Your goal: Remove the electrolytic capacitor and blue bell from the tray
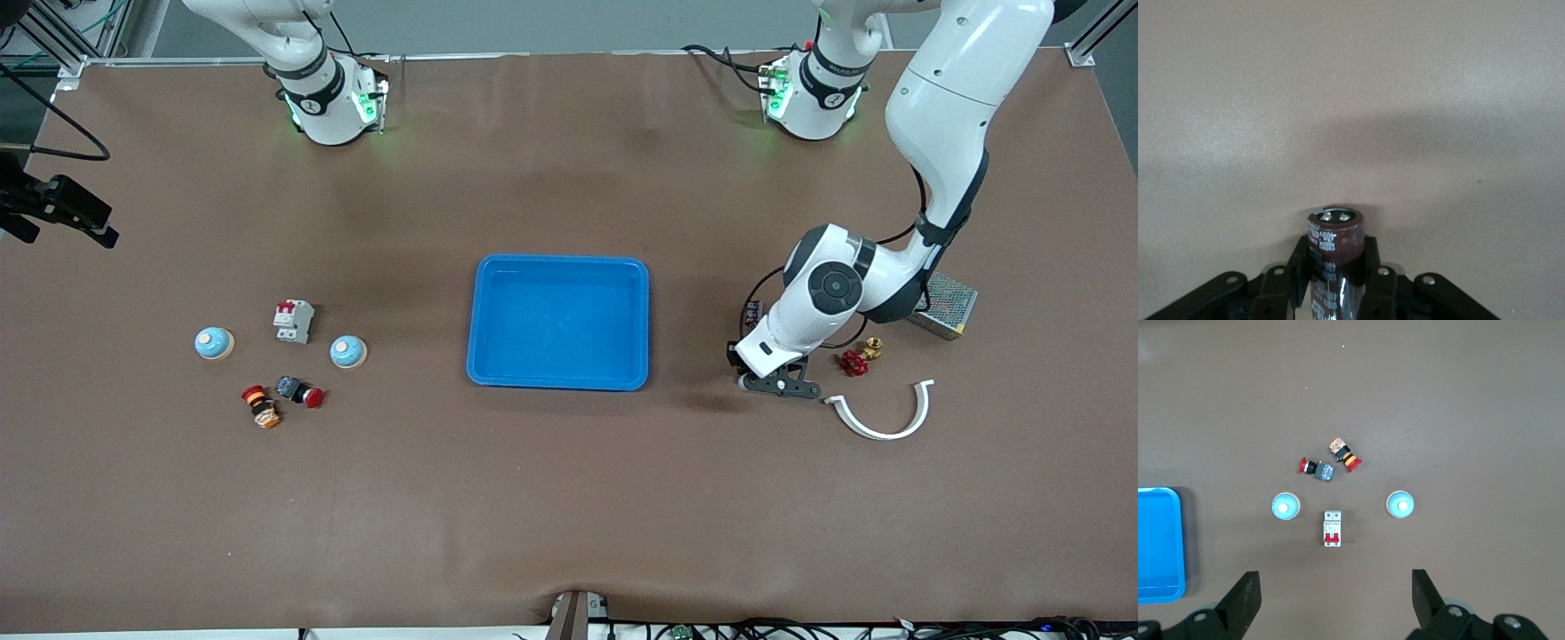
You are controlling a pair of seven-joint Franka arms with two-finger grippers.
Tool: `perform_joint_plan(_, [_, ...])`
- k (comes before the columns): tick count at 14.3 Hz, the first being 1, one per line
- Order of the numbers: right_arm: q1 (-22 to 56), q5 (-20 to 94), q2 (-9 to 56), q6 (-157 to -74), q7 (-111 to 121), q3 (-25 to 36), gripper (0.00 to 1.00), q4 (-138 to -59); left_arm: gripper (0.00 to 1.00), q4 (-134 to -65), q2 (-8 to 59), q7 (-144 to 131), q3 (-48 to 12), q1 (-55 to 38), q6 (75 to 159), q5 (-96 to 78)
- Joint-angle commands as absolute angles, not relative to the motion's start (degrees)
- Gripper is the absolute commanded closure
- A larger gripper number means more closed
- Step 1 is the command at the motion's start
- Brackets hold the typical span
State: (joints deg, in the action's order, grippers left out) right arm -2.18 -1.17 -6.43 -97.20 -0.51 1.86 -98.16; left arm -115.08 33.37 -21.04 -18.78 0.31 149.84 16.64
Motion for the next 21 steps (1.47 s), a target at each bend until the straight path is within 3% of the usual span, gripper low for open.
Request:
perform_joint_plan(1, [-2.64,-0.44,-7.29,-96.94,-0.09,1.49,0.0,-98.79,0.0,-114.17,33.84,-24.52,-18.9,0.35,150.29,18.46])
perform_joint_plan(7, [-2.72,-0.44,-7.21,-96.94,0.0,1.49,0.0,-98.88,0.0,-112.68,31.56,-25.75,-18.9,2.8,148.28,18.63])
perform_joint_plan(12, [-2.72,-0.44,-7.21,-96.94,-0.09,1.49,0.0,-98.88,0.0,-104.6,31.55,-22.42,-18.98,6.67,136.68,18.81])
perform_joint_plan(18, [-2.72,-0.44,-7.12,-96.94,-0.09,1.49,0.0,-98.88,0.0,-103.71,30.33,-18.65,-18.72,8.97,136.14,19.07])
perform_joint_plan(21, [-2.72,-0.44,-7.21,-96.94,-0.09,1.49,0.0,-98.88,0.0,-103.1,25.59,-16.8,-13.2,4.58,131.76,14.71])
